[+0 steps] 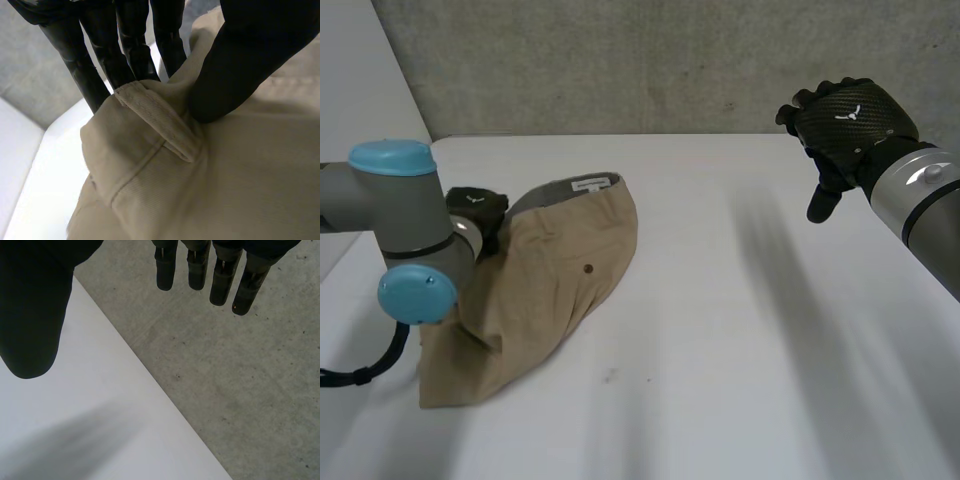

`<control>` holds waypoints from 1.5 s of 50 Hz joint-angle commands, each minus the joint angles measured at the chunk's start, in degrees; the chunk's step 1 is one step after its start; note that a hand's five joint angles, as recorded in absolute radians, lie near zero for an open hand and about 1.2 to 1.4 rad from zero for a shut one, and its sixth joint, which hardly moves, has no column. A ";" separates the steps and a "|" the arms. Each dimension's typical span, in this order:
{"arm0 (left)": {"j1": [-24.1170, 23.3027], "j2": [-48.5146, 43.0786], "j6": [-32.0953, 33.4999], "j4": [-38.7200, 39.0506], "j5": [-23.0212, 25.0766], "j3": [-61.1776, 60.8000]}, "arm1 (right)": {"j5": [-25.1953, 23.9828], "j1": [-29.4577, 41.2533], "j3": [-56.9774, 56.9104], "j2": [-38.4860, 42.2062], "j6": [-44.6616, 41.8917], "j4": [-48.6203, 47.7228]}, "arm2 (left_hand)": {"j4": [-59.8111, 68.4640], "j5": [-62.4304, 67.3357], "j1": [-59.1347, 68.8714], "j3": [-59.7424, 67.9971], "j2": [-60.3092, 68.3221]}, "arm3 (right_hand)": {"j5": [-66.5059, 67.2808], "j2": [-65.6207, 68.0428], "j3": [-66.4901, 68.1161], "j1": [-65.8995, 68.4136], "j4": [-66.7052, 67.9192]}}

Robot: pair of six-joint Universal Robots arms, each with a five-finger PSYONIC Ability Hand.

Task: Fold the shorts.

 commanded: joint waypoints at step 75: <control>-27.68 36.21 -20.14 2.35 -18.19 -45.81 | -26.67 -5.69 8.45 20.21 -23.45 -2.97 | -33.90 -28.65 -30.78 -33.45 -33.98 | 22.36 23.56 24.26 24.56 22.78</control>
